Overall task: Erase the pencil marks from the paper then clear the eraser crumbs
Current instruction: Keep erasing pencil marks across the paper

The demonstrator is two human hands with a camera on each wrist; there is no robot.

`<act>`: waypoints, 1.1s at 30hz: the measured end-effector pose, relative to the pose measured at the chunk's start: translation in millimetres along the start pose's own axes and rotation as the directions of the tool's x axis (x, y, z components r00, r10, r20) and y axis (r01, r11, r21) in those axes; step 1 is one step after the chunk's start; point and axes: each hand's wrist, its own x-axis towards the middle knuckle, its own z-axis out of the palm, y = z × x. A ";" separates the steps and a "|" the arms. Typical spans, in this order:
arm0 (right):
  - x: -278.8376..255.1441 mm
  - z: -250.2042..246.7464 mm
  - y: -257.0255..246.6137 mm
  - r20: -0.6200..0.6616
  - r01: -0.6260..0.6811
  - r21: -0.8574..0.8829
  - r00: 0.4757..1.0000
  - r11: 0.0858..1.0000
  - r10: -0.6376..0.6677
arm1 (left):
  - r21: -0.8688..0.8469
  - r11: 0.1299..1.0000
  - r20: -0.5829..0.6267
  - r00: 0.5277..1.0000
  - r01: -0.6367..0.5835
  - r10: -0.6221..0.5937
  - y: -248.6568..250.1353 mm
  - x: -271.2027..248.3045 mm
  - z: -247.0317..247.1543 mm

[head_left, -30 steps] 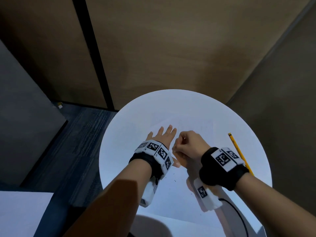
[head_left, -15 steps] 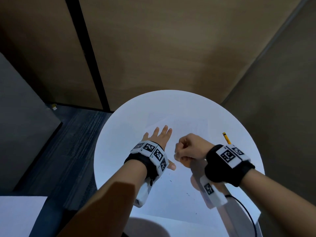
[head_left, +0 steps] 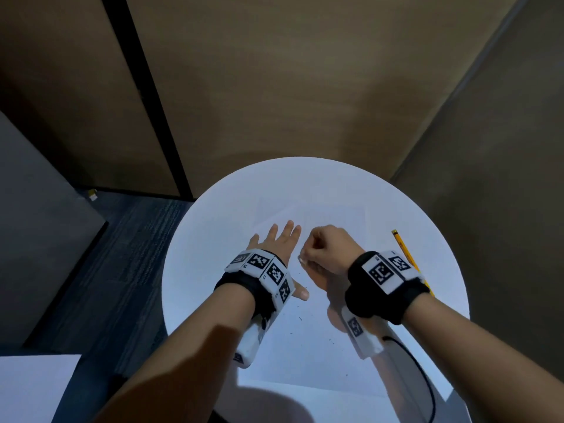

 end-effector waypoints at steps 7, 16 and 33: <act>-18.2 -11.8 12.1 0.280 0.044 -0.083 0.960 0.996 -0.020 | 0.007 1.000 0.003 1.000 0.005 -0.005 -0.8 -0.4 0.1; -23.1 -42.5 39.3 -0.032 -0.165 0.414 0.980 0.895 0.196 | 0.142 0.990 -0.067 0.998 0.007 0.003 22.4 -0.9 -37.4; -27.9 -9.7 18.8 0.225 0.058 -0.065 0.974 0.996 -0.042 | 0.177 0.984 0.098 0.995 0.011 -0.029 28.6 11.6 -36.6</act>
